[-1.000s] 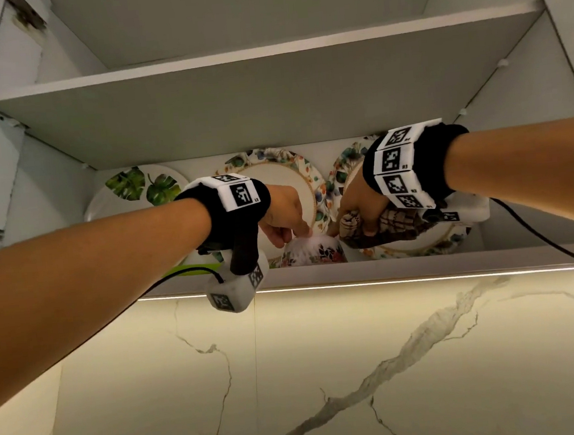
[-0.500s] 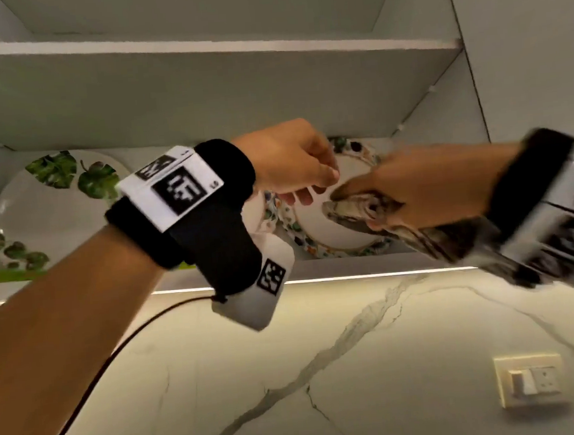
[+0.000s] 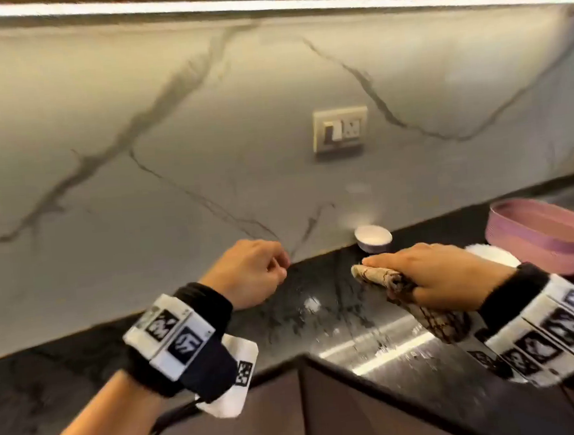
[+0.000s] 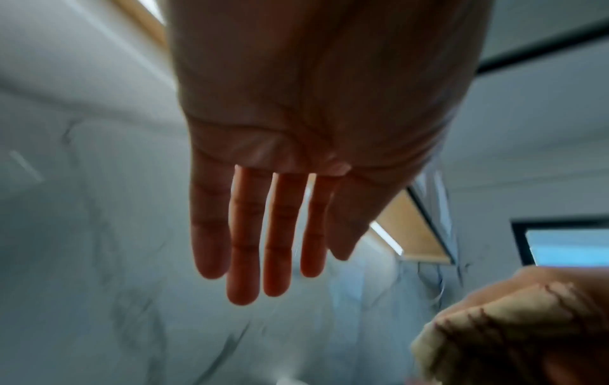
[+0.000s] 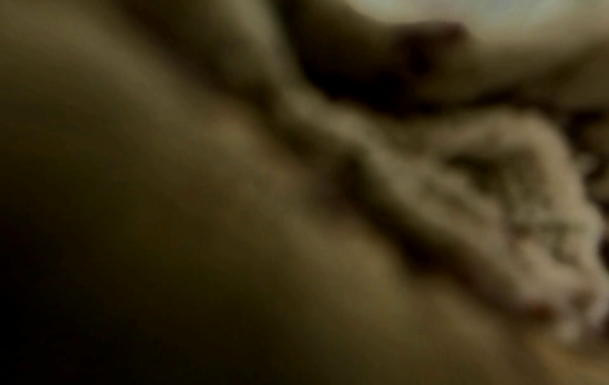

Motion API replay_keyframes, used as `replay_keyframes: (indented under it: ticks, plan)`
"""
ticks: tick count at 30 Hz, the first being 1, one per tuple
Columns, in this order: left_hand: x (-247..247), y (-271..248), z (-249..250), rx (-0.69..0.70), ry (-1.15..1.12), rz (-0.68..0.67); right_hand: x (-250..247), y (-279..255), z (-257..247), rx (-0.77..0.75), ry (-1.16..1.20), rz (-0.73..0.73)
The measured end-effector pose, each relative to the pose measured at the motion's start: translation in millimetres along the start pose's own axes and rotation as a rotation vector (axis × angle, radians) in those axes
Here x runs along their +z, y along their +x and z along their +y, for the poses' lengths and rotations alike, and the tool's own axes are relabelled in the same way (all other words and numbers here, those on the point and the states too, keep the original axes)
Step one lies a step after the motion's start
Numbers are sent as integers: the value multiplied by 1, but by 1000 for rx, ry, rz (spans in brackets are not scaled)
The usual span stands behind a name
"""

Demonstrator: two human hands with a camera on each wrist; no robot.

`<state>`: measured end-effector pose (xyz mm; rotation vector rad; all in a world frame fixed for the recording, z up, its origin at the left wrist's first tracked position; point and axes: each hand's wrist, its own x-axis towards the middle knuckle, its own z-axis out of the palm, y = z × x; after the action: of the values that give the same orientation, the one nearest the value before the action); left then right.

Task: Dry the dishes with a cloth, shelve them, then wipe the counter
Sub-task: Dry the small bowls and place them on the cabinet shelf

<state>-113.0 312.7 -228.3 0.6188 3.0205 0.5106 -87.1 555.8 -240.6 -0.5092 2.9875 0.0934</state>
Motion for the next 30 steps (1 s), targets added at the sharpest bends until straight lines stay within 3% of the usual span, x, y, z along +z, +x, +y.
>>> replay_keyframes:
  ticks: [3, 6, 10, 15, 22, 25, 30]
  plan:
    - [84, 27, 3, -53, 1, -222, 62, 0, 42, 121, 51, -191]
    - [130, 57, 13, -30, -6, -309, 98, 8, 74, 246, 160, -185]
    - [162, 120, 24, 5, -8, -313, 126, 28, 111, 409, 283, -38]
    - [192, 212, 18, -15, 6, -292, 143, 69, 142, 437, 488, 102]
    - [224, 317, 13, 78, 39, -134, 133, 142, 179, 558, 443, 118]
    - [236, 347, 15, 99, 116, -141, 127, 162, 189, 599, 419, 115]
    - [256, 388, 19, 255, 260, -210, 128, 184, 202, 625, 435, 114]
